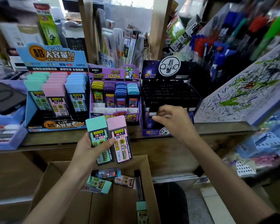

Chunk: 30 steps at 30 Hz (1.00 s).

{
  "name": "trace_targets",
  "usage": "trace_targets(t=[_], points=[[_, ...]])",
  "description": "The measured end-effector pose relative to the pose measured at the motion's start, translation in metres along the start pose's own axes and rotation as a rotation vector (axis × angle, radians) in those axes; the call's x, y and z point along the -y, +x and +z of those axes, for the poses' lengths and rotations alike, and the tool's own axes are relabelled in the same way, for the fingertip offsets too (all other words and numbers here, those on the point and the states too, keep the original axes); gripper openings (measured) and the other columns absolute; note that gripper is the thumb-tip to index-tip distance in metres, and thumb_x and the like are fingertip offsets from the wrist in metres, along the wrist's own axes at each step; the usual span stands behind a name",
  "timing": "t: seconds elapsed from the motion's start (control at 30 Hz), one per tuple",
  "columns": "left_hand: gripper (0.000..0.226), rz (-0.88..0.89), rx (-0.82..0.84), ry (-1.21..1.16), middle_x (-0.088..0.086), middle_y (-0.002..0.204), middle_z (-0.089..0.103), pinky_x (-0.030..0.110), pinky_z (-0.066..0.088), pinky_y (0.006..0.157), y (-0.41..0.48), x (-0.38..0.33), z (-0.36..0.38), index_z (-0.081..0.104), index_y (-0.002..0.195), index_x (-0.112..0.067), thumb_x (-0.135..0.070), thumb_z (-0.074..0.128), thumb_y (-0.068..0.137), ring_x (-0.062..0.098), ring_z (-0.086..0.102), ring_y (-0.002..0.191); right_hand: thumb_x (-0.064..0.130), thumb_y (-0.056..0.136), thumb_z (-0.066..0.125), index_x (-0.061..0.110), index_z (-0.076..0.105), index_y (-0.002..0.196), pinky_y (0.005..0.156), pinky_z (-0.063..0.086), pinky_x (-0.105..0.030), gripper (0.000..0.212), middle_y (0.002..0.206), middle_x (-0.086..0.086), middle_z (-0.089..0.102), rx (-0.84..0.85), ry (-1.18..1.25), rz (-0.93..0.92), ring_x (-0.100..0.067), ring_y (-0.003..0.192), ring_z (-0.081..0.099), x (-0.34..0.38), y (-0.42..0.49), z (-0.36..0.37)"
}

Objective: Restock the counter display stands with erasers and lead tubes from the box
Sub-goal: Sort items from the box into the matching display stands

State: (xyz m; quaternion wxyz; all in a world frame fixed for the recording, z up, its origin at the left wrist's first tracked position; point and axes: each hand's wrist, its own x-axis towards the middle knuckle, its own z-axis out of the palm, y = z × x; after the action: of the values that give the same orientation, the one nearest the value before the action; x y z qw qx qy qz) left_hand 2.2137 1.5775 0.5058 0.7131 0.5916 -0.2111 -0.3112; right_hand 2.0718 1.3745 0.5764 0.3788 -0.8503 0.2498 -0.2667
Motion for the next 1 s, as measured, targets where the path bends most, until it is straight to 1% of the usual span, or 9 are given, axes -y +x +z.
trace_targets(t=[0.1,0.23,0.37,0.43,0.57,0.67,0.8,0.9,1.0], points=[[0.045,0.003,0.003,-0.007,0.001,0.101,0.073,0.026,0.058,0.064,0.0,0.002,0.0,0.062,0.106,-0.024,-0.024,0.076,0.063,0.02,0.071,0.09,0.016,0.082,0.071,0.009,0.07,0.094,0.07,0.049,-0.008,0.013,0.08,0.004,0.065,-0.076,-0.042,0.036,-0.003,0.077,0.062,0.0,-0.001,0.009],[0.045,0.007,-0.004,-0.022,0.001,0.1,0.073,0.025,0.057,0.064,0.0,0.003,0.001,0.062,0.105,-0.025,-0.024,0.076,0.062,0.019,0.071,0.09,0.029,0.087,0.065,0.012,0.07,0.089,0.065,0.043,-0.01,0.017,0.08,0.002,0.067,-0.083,-0.231,0.048,-0.001,0.072,0.058,0.002,-0.009,0.016],[0.044,0.031,0.006,-0.019,0.001,0.102,0.073,0.026,0.058,0.066,-0.003,-0.002,-0.002,0.063,0.104,-0.027,-0.026,0.077,0.062,0.019,0.07,0.092,0.032,0.09,0.06,0.01,0.064,0.08,0.058,0.047,-0.023,0.024,0.071,0.001,0.061,-0.252,-0.445,-0.15,-0.01,0.064,0.055,0.014,-0.025,0.015],[0.046,0.048,0.008,-0.022,0.001,0.102,0.073,0.024,0.057,0.065,-0.004,-0.005,-0.005,0.063,0.105,-0.025,-0.026,0.077,0.061,0.019,0.071,0.091,0.032,0.091,0.055,0.012,0.064,0.081,0.057,0.046,-0.019,0.024,0.07,0.006,0.058,-0.217,-0.32,-0.218,-0.007,0.063,0.053,0.025,-0.033,0.018],[0.043,0.066,0.028,-0.023,0.002,0.101,0.073,0.024,0.057,0.065,-0.007,-0.012,-0.008,0.062,0.105,-0.024,-0.02,0.075,0.064,0.019,0.071,0.09,0.038,0.09,0.055,0.021,0.059,0.113,0.068,0.047,-0.011,0.029,0.088,0.015,0.06,0.071,0.078,-0.06,0.004,0.08,0.057,0.049,-0.038,0.04],[0.043,0.093,0.05,0.005,0.004,0.101,0.073,0.024,0.057,0.065,-0.013,-0.018,-0.015,0.061,0.108,-0.021,-0.017,0.074,0.067,0.021,0.071,0.09,0.036,0.09,0.057,0.026,0.047,0.128,0.069,0.048,-0.011,0.04,0.094,0.019,0.056,0.161,0.121,-0.06,0.006,0.083,0.057,0.062,-0.03,0.059],[0.043,0.136,0.025,0.064,0.004,0.102,0.073,0.025,0.057,0.067,-0.019,-0.026,-0.034,0.061,0.109,-0.021,-0.023,0.074,0.067,0.021,0.07,0.091,0.019,0.09,0.06,0.02,0.058,0.113,0.06,0.045,-0.008,0.023,0.083,0.016,0.055,0.269,0.078,-0.136,0.005,0.073,0.056,0.082,-0.013,0.08],[0.037,0.147,-0.084,0.08,0.0,0.101,0.073,0.023,0.057,0.066,-0.022,-0.031,-0.054,0.062,0.107,-0.026,-0.031,0.068,0.071,0.015,0.07,0.091,0.016,0.086,0.066,0.024,0.06,0.095,0.071,0.053,-0.029,0.014,0.09,0.004,0.062,0.244,0.163,-0.106,-0.013,0.079,0.06,0.096,0.006,0.088],[0.031,0.134,-0.183,0.072,0.002,0.093,0.073,0.026,0.054,0.065,-0.029,-0.036,-0.08,0.063,0.104,-0.028,-0.036,0.063,0.074,0.015,0.07,0.086,0.014,0.084,0.068,0.029,0.058,0.089,0.074,0.056,-0.042,0.018,0.087,0.005,0.064,0.123,0.278,-0.096,-0.021,0.083,0.064,0.112,0.029,0.092]])
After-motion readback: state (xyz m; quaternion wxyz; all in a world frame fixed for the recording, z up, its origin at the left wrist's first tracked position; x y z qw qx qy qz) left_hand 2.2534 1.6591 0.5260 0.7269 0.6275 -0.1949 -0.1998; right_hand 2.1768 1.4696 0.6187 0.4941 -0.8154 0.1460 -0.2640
